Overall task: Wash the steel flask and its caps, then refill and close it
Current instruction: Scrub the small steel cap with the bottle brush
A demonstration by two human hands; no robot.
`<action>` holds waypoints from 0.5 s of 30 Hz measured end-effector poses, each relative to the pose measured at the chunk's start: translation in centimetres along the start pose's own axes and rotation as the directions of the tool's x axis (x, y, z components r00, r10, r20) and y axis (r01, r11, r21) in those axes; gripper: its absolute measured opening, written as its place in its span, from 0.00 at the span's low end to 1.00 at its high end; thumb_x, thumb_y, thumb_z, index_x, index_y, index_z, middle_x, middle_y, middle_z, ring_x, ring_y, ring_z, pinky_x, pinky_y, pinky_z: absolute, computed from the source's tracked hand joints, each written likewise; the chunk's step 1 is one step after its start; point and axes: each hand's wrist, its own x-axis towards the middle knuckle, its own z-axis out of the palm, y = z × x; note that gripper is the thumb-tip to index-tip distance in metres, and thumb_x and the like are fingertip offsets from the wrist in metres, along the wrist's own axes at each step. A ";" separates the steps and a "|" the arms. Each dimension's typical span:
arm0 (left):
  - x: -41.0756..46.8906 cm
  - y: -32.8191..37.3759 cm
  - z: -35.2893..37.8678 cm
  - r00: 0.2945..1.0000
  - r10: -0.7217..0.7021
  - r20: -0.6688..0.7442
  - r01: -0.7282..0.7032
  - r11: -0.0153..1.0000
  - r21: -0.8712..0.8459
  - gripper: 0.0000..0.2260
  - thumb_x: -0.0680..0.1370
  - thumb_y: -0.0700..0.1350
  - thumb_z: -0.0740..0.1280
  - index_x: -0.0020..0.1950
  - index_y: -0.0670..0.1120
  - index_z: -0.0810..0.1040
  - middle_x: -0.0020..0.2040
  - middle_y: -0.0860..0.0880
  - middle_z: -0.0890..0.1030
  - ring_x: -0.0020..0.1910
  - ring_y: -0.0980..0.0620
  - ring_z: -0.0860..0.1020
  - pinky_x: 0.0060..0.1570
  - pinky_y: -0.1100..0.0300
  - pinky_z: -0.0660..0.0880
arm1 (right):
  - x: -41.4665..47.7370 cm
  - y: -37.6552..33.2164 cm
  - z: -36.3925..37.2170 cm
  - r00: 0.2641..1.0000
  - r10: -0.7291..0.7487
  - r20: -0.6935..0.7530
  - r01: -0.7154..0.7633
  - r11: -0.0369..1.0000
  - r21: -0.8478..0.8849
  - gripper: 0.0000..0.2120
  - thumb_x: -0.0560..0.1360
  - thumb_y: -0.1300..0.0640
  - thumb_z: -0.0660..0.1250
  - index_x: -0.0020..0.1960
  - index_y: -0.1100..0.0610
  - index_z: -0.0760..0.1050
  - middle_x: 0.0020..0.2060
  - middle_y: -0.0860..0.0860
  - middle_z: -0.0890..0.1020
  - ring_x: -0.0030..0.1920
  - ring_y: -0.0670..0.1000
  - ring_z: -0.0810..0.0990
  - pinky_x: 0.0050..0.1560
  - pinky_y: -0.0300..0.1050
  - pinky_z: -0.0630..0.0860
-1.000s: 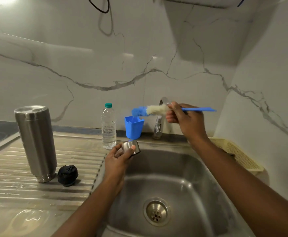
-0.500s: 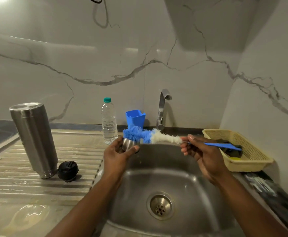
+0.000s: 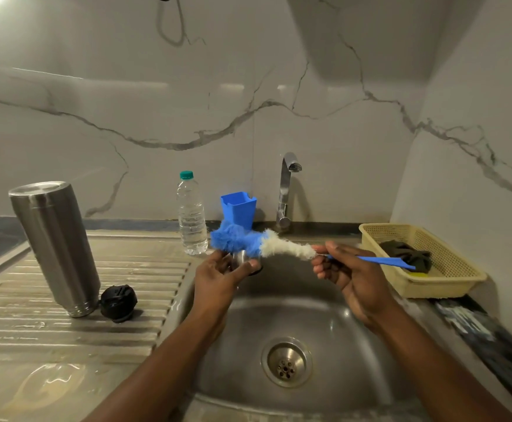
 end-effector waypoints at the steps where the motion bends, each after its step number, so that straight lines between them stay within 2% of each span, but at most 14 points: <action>1: 0.0 -0.1 0.0 1.000 0.002 -0.017 -0.002 1.000 -0.005 0.25 0.70 0.40 0.81 0.65 0.47 0.81 0.58 0.47 0.88 0.59 0.46 0.86 0.66 0.39 0.79 | 0.1 -0.1 0.2 1.000 -0.007 0.003 0.007 1.000 -0.013 0.13 0.82 0.62 0.64 0.48 0.64 0.87 0.39 0.63 0.84 0.36 0.53 0.83 0.37 0.42 0.82; 4: 0.6 0.0 -0.9 0.996 0.025 -0.086 -0.027 0.999 -0.025 0.25 0.70 0.40 0.82 0.66 0.48 0.81 0.58 0.47 0.88 0.58 0.46 0.86 0.64 0.40 0.80 | 0.2 -1.1 -0.2 0.999 -0.029 -0.037 0.029 1.000 -0.001 0.12 0.79 0.59 0.67 0.46 0.65 0.86 0.36 0.62 0.83 0.34 0.53 0.82 0.35 0.41 0.80; 6: 0.5 0.1 -0.9 0.996 0.044 -0.084 -0.044 0.999 0.004 0.24 0.70 0.40 0.82 0.65 0.49 0.82 0.58 0.48 0.88 0.58 0.47 0.86 0.63 0.40 0.80 | 0.0 -0.9 -0.5 0.999 -0.018 -0.041 0.019 0.999 0.026 0.12 0.77 0.57 0.68 0.46 0.65 0.86 0.36 0.62 0.83 0.34 0.53 0.82 0.35 0.41 0.80; 10: 0.1 -0.1 0.0 0.997 0.044 -0.069 -0.043 0.999 0.015 0.23 0.71 0.36 0.81 0.63 0.49 0.81 0.56 0.48 0.88 0.58 0.47 0.86 0.64 0.41 0.80 | -0.2 -0.3 -0.2 1.000 0.001 -0.011 0.000 1.000 0.020 0.12 0.79 0.59 0.66 0.46 0.63 0.87 0.38 0.62 0.84 0.35 0.53 0.83 0.36 0.41 0.81; 13: 0.4 0.3 -0.5 0.991 0.027 -0.128 -0.031 0.999 -0.025 0.24 0.71 0.36 0.81 0.65 0.49 0.81 0.55 0.48 0.88 0.56 0.47 0.87 0.62 0.41 0.81 | 0.3 -0.9 -1.2 0.997 0.015 -0.074 -0.011 0.999 0.051 0.12 0.76 0.57 0.68 0.45 0.64 0.86 0.35 0.61 0.83 0.33 0.51 0.81 0.33 0.39 0.80; 15: 0.3 0.4 -0.5 0.994 0.006 -0.109 -0.008 1.000 -0.013 0.23 0.72 0.36 0.80 0.64 0.48 0.81 0.54 0.47 0.88 0.55 0.46 0.87 0.63 0.42 0.81 | 0.3 -0.3 -1.5 0.996 0.041 -0.080 -0.036 0.997 0.069 0.12 0.78 0.57 0.67 0.48 0.66 0.85 0.37 0.61 0.84 0.34 0.52 0.81 0.34 0.40 0.80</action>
